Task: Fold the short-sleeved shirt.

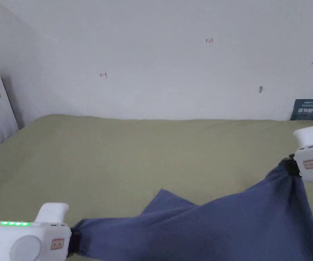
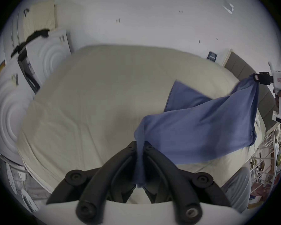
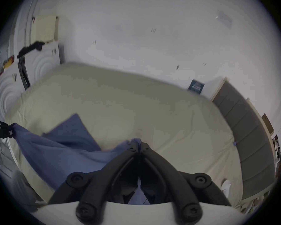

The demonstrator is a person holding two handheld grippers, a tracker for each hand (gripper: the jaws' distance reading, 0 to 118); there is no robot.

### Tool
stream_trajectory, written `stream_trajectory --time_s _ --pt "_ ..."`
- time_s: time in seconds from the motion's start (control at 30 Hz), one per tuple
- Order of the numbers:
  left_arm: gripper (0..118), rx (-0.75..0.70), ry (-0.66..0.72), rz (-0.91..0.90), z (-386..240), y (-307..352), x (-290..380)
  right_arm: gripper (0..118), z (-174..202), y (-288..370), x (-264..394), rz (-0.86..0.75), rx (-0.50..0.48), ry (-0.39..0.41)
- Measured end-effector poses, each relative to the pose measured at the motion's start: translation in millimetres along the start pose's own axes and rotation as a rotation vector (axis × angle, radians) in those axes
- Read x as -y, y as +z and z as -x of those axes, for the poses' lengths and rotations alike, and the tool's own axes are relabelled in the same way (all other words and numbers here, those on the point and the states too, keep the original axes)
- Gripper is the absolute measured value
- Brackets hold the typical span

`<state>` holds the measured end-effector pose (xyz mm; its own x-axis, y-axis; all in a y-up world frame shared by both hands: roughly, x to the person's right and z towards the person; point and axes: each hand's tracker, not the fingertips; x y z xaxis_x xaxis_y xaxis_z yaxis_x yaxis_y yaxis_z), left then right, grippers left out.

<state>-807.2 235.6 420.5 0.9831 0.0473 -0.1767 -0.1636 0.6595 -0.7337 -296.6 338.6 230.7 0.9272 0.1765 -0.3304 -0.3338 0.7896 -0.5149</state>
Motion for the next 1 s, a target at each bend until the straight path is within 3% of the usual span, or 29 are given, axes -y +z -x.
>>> stream_trajectory --time_s 0.3,0.47,0.8,1.0 --pt "4 -0.029 -0.028 -0.239 -46.2 91.7 -120.2 2 -49.5 159.9 -70.4 -0.258 0.139 -0.020" --pt "4 -0.015 -0.019 -0.313 -69.4 141.6 -181.1 2 -70.2 206.2 -105.0 -0.331 0.189 -0.068" --pt "4 -0.101 -0.024 -0.386 -92.3 184.3 -260.1 2 -86.7 204.2 -159.7 -0.408 0.228 -0.153" --pt "4 -0.152 -0.010 -0.420 -94.2 181.8 -291.3 2 -86.6 176.5 -186.8 -0.410 0.250 -0.143"
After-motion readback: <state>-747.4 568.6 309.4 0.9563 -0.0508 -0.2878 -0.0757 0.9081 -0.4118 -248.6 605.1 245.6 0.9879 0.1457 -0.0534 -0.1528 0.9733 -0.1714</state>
